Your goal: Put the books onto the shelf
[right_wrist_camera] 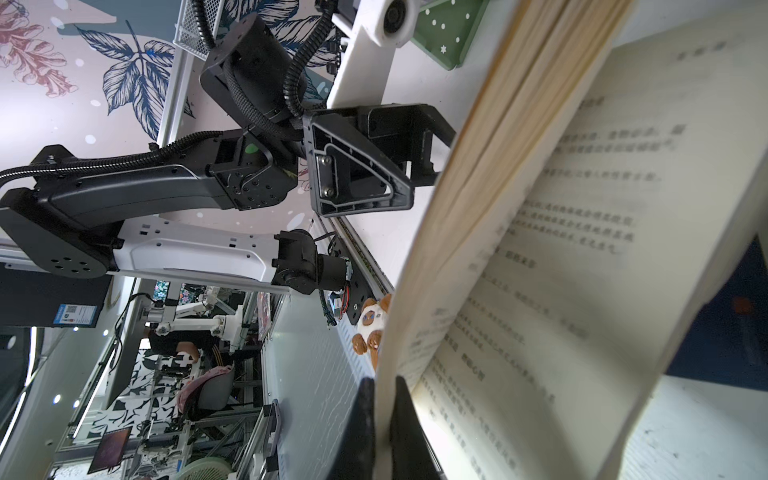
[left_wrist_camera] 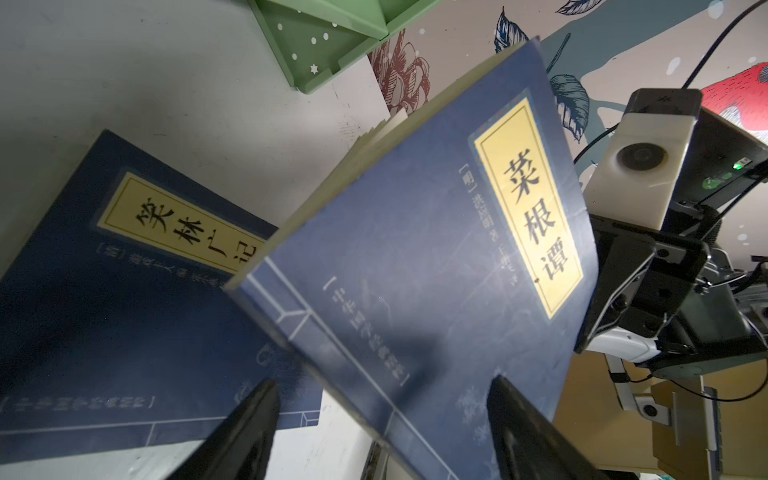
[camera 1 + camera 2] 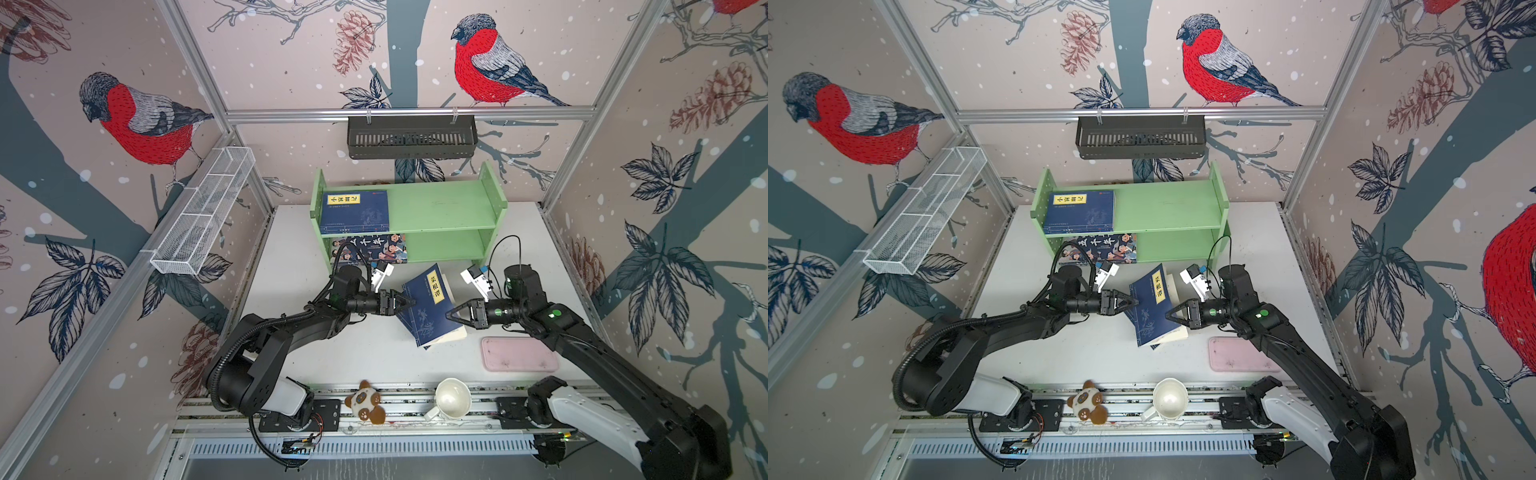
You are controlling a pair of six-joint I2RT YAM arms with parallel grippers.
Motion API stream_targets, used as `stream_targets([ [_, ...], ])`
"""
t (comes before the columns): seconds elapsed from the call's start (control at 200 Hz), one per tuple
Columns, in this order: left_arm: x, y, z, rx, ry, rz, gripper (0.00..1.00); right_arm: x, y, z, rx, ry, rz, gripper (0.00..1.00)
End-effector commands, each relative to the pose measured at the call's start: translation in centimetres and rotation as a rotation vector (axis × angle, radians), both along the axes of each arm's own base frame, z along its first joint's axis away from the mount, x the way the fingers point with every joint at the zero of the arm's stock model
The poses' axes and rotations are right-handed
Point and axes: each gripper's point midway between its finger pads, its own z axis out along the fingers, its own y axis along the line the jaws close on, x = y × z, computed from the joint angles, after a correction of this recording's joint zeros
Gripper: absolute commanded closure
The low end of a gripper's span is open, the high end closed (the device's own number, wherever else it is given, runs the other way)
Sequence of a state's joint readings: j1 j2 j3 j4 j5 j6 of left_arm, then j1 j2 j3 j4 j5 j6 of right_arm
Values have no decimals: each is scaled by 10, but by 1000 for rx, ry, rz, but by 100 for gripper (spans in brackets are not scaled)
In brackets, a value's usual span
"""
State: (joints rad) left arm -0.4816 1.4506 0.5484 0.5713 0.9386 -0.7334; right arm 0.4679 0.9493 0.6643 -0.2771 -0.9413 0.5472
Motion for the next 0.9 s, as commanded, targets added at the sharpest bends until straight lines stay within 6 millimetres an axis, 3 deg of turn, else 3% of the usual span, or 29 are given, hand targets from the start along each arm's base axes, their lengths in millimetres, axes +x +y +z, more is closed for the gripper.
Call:
stream_targets([
  [0.0, -1, 0, 19, -58, -41, -14, 22, -1, 8, 21, 54, -72, 35, 99],
  [0.215, -2, 4, 43, -136, -42, -23, 27, -7, 15, 35, 85, -109, 67, 100],
  [0.435, -15, 3, 74, -221, -56, -97, 37, -10, 17, 34, 82, -110, 82, 99],
  [0.525, -19, 3, 80, -232, -49, -113, 47, -10, 17, 31, 78, -107, 82, 100],
  [0.745, -21, 2, 84, -219, -25, -136, 86, -10, 15, 22, 53, -98, 82, 99],
  [0.82, -20, 2, 87, -214, -27, -136, 100, -10, 14, 16, 35, -93, 76, 90],
  [0.895, -21, 2, 89, -213, -30, -143, 100, -6, 12, 10, 15, -87, 59, 61],
])
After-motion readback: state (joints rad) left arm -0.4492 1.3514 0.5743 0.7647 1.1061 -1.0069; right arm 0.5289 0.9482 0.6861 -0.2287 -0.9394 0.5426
